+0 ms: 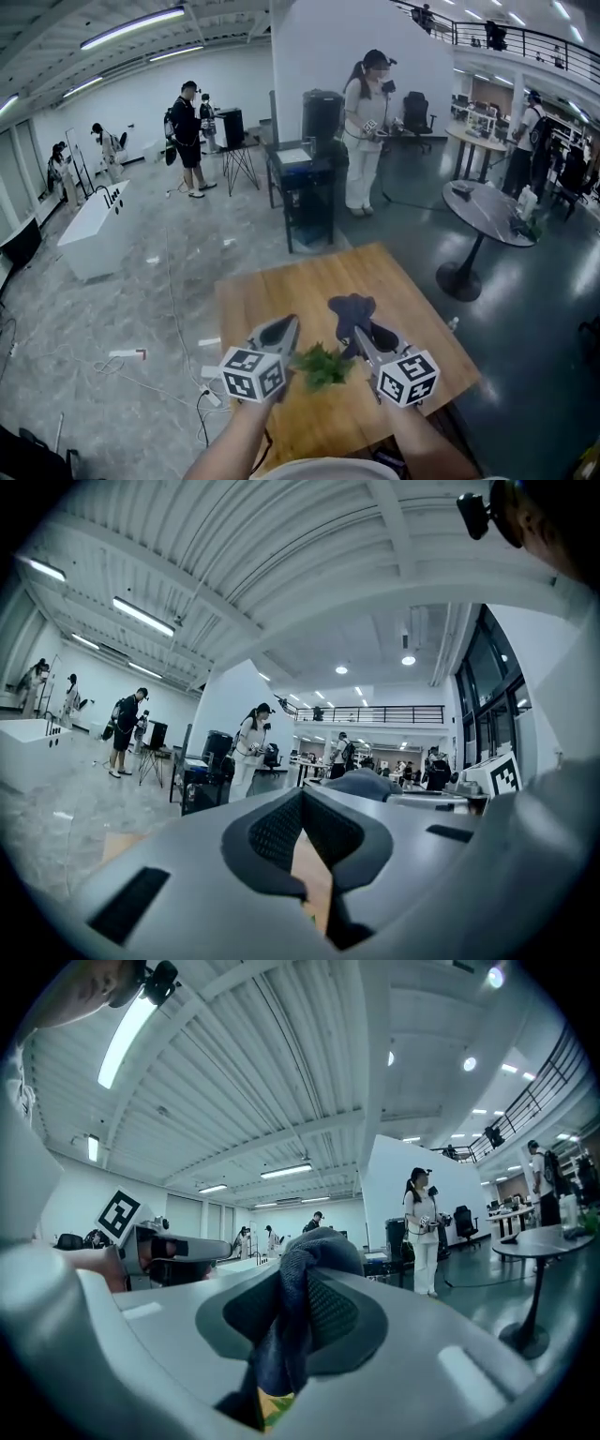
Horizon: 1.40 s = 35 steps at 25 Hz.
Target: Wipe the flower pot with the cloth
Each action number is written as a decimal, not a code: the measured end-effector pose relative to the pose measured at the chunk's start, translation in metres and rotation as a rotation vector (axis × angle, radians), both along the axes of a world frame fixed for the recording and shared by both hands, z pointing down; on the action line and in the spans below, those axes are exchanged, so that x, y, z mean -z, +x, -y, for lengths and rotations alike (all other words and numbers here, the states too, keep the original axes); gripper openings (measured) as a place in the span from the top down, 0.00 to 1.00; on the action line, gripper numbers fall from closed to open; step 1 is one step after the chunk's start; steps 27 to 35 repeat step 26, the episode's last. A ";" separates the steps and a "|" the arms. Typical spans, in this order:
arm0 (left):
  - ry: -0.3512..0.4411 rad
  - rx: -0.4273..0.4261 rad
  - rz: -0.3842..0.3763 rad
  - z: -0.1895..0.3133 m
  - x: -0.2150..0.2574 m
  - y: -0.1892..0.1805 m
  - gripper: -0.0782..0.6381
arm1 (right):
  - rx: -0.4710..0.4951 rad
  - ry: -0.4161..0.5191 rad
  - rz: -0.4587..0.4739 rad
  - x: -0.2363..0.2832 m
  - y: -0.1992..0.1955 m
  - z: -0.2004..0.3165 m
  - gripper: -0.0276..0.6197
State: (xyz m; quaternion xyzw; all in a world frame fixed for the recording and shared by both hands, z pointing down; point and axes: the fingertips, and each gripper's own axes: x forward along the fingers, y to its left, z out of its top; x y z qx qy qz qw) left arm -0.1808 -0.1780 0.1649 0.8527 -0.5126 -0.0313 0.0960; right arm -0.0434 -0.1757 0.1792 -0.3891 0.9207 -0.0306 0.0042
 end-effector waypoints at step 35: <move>0.004 -0.051 0.009 -0.023 0.013 0.001 0.88 | -0.024 0.082 0.007 0.040 -0.006 -0.027 0.85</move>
